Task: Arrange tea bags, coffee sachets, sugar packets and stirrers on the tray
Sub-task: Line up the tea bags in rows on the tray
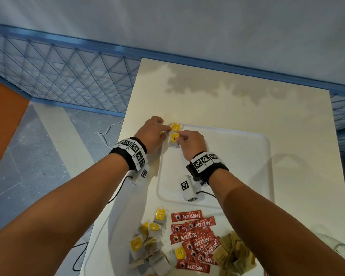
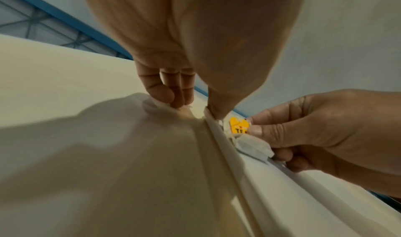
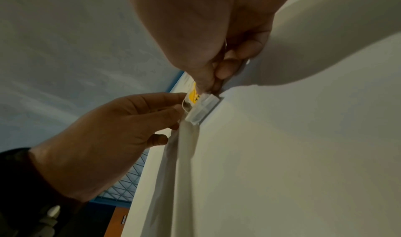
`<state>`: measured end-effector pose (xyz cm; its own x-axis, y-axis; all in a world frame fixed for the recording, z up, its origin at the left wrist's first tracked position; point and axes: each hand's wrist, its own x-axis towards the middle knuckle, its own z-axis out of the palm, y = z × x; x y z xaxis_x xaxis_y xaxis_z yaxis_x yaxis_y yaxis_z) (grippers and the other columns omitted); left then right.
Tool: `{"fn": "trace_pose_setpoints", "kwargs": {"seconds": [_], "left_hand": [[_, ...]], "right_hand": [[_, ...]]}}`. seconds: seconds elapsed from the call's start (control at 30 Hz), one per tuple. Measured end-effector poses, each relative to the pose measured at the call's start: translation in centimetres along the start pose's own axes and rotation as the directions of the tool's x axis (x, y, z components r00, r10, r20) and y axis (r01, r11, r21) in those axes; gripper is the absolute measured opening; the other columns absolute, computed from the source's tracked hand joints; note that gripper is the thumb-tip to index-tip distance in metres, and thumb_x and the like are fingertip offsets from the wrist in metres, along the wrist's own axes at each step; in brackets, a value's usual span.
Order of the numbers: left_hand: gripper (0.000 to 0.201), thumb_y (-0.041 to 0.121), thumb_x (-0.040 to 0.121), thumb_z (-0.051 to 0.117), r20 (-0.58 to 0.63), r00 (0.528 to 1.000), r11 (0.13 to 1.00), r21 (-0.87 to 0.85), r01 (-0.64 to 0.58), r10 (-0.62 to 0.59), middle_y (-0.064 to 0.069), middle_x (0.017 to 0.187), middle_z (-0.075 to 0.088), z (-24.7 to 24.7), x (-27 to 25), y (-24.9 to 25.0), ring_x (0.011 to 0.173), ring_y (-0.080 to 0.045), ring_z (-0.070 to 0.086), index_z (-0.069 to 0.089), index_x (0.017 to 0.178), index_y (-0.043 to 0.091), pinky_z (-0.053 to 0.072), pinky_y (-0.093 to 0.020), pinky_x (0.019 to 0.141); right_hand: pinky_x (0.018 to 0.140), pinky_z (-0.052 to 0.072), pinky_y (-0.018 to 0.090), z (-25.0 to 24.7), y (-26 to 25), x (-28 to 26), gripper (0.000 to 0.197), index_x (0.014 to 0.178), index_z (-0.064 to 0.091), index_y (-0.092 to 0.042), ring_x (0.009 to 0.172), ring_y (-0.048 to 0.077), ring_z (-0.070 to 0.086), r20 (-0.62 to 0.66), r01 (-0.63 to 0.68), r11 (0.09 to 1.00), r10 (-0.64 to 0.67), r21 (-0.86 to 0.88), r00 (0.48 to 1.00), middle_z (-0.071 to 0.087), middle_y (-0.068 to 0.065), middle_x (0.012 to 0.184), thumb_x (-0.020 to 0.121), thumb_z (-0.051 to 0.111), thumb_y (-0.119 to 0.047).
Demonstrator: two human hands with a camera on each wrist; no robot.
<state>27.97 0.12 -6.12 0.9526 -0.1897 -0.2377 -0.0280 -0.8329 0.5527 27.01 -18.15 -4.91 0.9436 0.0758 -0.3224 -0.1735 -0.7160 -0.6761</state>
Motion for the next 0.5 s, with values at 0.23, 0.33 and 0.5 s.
{"fn": "trace_pose_setpoints", "kwargs": {"seconds": [0.23, 0.33, 0.5], "left_hand": [[0.031, 0.024, 0.096, 0.061, 0.015, 1.0, 1.0, 0.003, -0.028, 0.028, -0.016, 0.143, 0.043, 0.44, -0.81, -0.24, 0.129, -0.032, 0.045, 0.07, 0.125, 0.023, 0.044, -0.045, 0.104], [0.032, 0.025, 0.094, 0.063, 0.01, 1.0, 1.0, -0.016, -0.005, 0.005, -0.015, 0.145, 0.04, 0.7, -0.93, -0.14, 0.131, -0.031, 0.042, 0.07, 0.126, 0.021, 0.042, -0.045, 0.107], [0.044, 0.035, 0.087, 0.073, 0.031, 0.999, 1.0, 0.016, -0.005, 0.004, -0.012, 0.147, 0.039, 0.85, -1.03, -0.41, 0.132, -0.03, 0.041, 0.068, 0.129, 0.023, 0.043, -0.046, 0.106]], "right_hand": [[0.077, 0.045, 0.025, 0.3, 0.21, -0.32, 0.03, 0.125, 0.065, -0.02, 0.084, 0.012, 0.06, -0.019, -0.07, 0.988, 0.073, 0.137, 0.997, 0.061, -0.013, 0.076, 0.095, 0.067, -0.017], [0.075, 0.044, 0.023, 0.41, 0.26, -0.3, 0.028, 0.121, 0.067, -0.019, 0.083, 0.013, 0.06, -0.032, -0.064, 0.99, 0.069, 0.128, 0.997, 0.066, -0.005, 0.084, 0.094, 0.067, -0.016], [0.076, 0.047, 0.025, 0.29, 0.16, -0.09, 0.023, 0.116, 0.068, -0.018, 0.082, 0.014, 0.062, -0.039, -0.063, 0.991, 0.068, 0.122, 0.997, 0.067, -0.002, 0.088, 0.093, 0.068, -0.017]]}}
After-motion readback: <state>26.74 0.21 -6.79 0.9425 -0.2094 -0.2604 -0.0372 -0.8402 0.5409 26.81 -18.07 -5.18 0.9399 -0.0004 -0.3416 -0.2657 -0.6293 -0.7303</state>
